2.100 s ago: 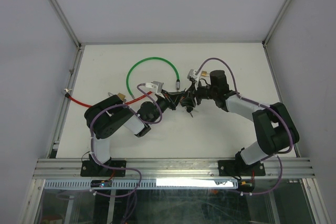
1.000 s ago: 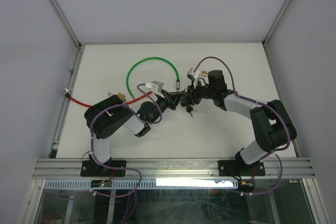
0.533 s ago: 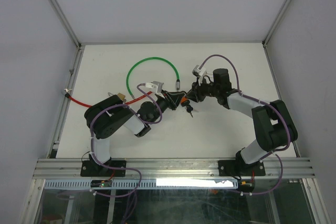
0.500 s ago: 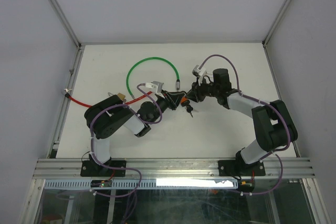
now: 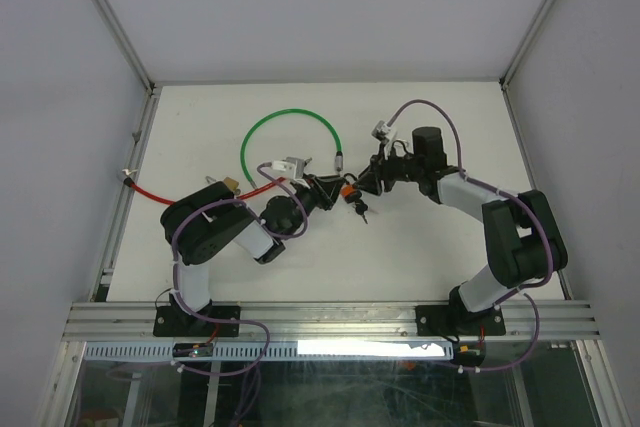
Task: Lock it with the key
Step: Place the key at the center of the board, then pick up the key from the center of the board.
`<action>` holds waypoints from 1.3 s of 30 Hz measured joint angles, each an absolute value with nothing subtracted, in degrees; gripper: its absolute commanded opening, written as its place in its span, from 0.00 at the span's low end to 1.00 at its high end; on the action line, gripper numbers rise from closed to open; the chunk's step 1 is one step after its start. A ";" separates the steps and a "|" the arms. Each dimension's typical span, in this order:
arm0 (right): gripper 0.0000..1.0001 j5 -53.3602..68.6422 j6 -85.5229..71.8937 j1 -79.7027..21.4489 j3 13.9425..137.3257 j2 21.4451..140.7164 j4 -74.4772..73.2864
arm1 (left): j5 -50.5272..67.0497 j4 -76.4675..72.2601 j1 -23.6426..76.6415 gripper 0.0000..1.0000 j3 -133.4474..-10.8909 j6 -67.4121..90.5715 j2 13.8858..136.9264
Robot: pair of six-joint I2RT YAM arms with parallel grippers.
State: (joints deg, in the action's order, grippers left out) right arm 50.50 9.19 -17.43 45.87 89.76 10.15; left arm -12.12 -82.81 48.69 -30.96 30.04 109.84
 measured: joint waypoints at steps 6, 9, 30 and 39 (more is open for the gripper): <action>0.51 48.64 11.75 -20.82 48.40 90.63 5.91 | -22.28 -82.78 48.71 0.29 -26.85 31.20 108.99; 0.51 45.32 13.45 -24.88 51.31 92.23 3.40 | -30.98 -82.81 48.71 0.34 -23.44 33.95 107.79; 0.20 17.96 15.07 -39.44 65.30 107.77 -9.45 | -61.67 -82.81 51.07 0.44 -20.95 38.04 106.87; 0.00 18.87 15.44 -39.35 66.24 107.63 -10.76 | -61.76 -82.83 51.07 0.46 -20.95 38.04 106.85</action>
State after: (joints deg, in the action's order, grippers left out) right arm 18.87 15.44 -39.35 66.24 107.63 -10.76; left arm -61.76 -82.83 51.07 -20.95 38.04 106.85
